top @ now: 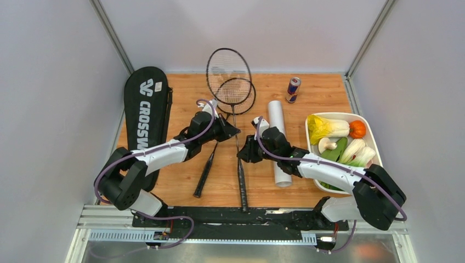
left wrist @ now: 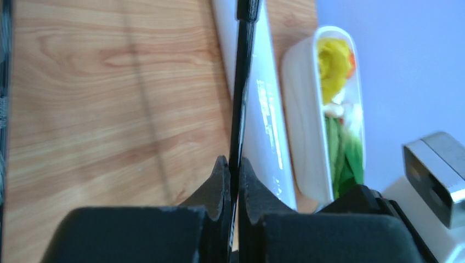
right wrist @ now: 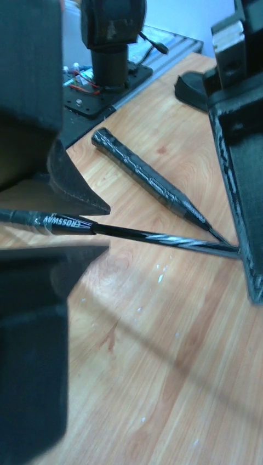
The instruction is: Pack up the badminton gear
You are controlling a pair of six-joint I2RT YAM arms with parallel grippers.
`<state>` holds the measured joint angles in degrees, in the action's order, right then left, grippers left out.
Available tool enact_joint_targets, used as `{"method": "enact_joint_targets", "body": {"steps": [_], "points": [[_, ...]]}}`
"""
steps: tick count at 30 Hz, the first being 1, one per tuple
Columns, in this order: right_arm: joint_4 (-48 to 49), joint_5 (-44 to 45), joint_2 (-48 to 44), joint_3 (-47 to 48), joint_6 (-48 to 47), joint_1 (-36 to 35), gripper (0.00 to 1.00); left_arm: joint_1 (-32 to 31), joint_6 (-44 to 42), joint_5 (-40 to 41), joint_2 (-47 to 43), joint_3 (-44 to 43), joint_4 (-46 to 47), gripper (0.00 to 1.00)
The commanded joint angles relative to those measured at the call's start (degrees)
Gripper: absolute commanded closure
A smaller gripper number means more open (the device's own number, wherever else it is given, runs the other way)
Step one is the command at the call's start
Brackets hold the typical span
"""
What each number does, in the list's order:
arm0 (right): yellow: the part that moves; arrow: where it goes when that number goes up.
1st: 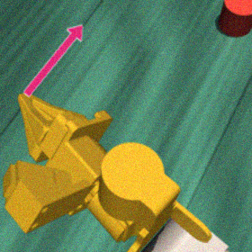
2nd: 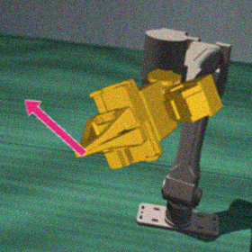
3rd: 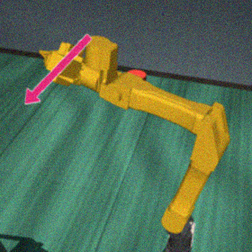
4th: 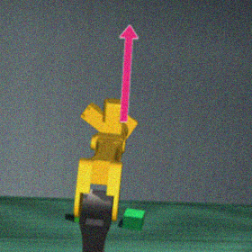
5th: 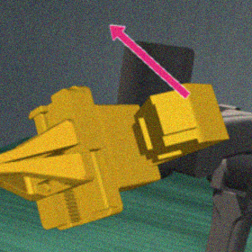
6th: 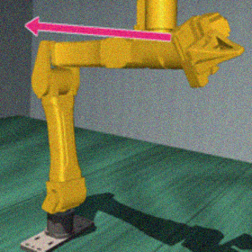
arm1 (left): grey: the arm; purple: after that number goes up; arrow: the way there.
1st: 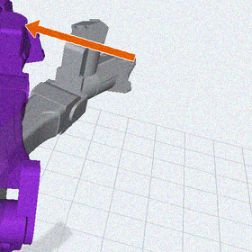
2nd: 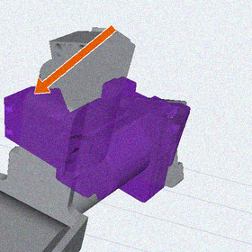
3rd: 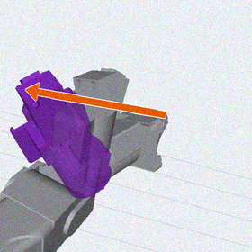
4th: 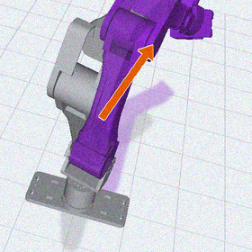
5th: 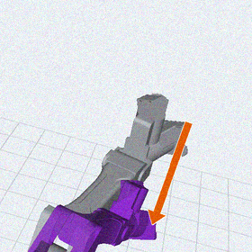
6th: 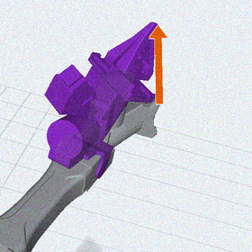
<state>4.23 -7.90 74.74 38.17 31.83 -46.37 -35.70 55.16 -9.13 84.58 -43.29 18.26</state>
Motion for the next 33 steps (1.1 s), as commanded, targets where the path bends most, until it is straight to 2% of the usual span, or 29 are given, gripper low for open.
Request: {"method": "enact_joint_targets", "body": {"steps": [1,5,7,9,16,20,24,29,31,33], "points": [[5.9,-9.0,-3.1,-0.7,-1.8,0.3,0.61,2.3,2.3,-8.1,-0.2,2.5,10.7,1.00],[8.7,-18.5,-5.8,-3.8,-1.7,2.0,0.36,3.5,2.3,-12.1,-1.3,4.0,14.1,1.00],[11.5,-22.9,-7.5,-6.2,-1.5,2.8,0.29,3.7,2.2,-13.9,-2.1,4.5,15.6,1.00],[14.9,-26.2,-8.4,-8.6,-0.4,3.8,0.26,3.7,2.2,-15.5,-2.9,4.7,16.8,1.00],[32.6,-35.8,-6.5,-15.5,7.4,6.2,0.26,3.7,2.6,-19.4,-5.3,4.9,20.9,1.00],[42.2,-39.6,-4.0,-17.4,11.5,6.2,0.27,3.7,2.7,-19.0,-7.2,5.7,22.4,1.00],[54.4,-41.6,-2.1,-19.3,18.9,6.2,0.37,3.7,4.4,-17.9,-8.3,7.8,27.0,1.00],[64.4,-41.1,0.0,-21.4,25.0,6.2,0.47,3.7,6.6,-17.7,-7.8,8.6,31.5,1.00],[66.0,-40.2,0.8,-21.9,25.9,6.1,0.46,3.7,8.6,-17.6,-7.4,9.5,35.0,1.00],[67.5,-39.4,1.7,-22.3,26.4,5.9,0.38,3.7,10.5,-17.4,-6.9,10.2,38.2,1.00]]}}
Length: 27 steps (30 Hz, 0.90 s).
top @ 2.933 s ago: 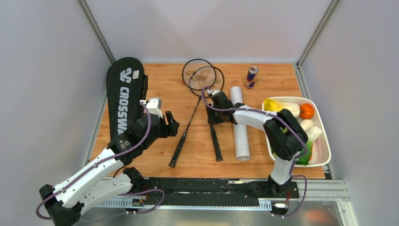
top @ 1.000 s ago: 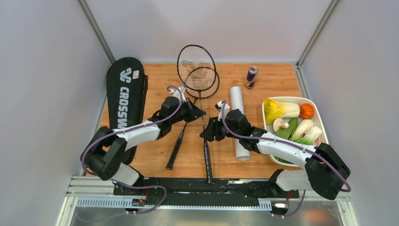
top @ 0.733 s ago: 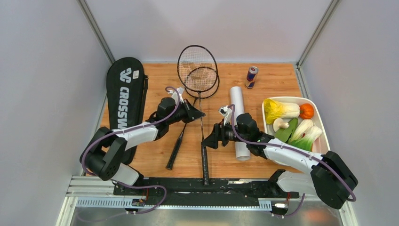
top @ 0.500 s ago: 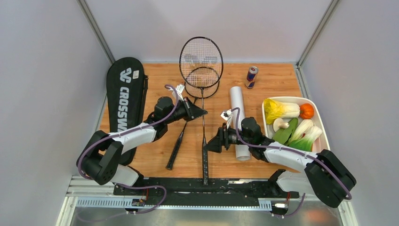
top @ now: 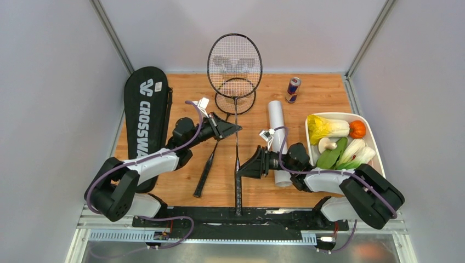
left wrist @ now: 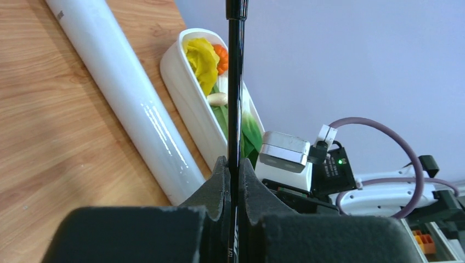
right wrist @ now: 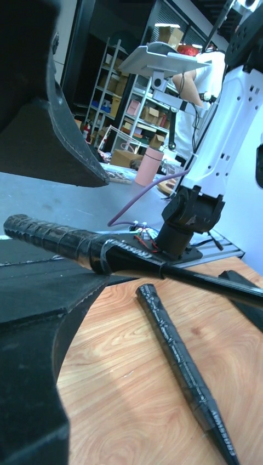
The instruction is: Pack up the badminton gear
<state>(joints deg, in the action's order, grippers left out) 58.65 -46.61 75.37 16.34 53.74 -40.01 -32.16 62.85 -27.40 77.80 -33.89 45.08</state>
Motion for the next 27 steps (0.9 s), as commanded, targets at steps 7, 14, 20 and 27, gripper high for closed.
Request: {"method": "enact_joint_targets", "body": {"steps": [7,14,20,27], "points": [[13.4,2.4,2.2,-0.2,4.4,-0.7,0.37,0.2,4.8,1.6,-0.4,1.6,14.5,1.00],[18.9,3.8,2.7,-1.2,6.7,-0.9,0.52,0.2,5.9,3.0,-0.1,3.6,19.3,1.00],[27.5,3.6,6.8,-1.7,11.6,-1.1,0.57,0.2,10.2,3.5,3.1,5.2,27.3,1.00],[32.8,4.2,10.0,-2.4,14.3,-1.1,0.77,0.2,10.9,4.1,3.6,5.6,28.7,1.00]]}}
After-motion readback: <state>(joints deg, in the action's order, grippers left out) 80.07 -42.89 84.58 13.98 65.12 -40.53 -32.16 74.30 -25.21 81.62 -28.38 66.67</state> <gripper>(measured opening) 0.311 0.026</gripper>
